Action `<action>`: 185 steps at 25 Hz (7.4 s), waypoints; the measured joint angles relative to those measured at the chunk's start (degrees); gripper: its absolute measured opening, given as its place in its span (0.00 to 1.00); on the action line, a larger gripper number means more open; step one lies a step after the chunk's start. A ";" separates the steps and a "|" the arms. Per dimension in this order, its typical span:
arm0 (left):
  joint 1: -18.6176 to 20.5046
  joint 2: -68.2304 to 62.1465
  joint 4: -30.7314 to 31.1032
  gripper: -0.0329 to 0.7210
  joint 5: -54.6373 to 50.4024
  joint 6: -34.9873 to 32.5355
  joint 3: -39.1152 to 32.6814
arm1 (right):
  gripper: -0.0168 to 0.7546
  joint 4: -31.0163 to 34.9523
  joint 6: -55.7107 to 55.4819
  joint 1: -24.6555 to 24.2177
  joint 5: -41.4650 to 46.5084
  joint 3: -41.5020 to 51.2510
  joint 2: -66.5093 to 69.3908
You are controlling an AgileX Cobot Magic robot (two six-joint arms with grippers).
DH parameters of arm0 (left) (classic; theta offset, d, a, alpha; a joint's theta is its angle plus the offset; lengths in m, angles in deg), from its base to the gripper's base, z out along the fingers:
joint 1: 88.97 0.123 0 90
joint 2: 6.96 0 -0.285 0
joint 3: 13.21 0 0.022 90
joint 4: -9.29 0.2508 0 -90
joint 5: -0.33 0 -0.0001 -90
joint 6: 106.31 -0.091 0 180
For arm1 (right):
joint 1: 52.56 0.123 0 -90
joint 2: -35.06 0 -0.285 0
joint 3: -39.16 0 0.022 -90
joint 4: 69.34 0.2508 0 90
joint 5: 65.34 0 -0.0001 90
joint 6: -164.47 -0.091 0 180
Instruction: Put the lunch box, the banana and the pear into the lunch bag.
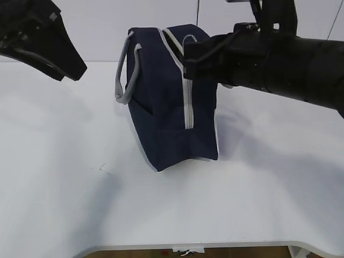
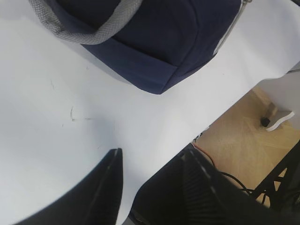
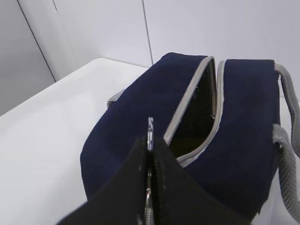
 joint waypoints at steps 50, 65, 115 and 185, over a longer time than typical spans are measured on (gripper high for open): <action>-8.29 -10.10 -3.23 0.65 23.58 2.12 0.00 | 0.02 11.31 -6.31 0.00 7.82 -15.88 7.18; -9.02 -12.07 1.90 0.05 26.97 -0.17 0.00 | 0.02 12.25 -6.43 0.09 7.96 -15.88 7.18; -9.03 -7.46 16.25 0.04 4.90 -13.45 0.22 | 0.02 10.91 -6.23 -3.74 21.34 -30.97 17.92; -9.03 -12.19 15.12 0.69 2.78 -1.87 18.57 | 0.02 13.97 -6.23 -7.43 36.23 -42.30 28.20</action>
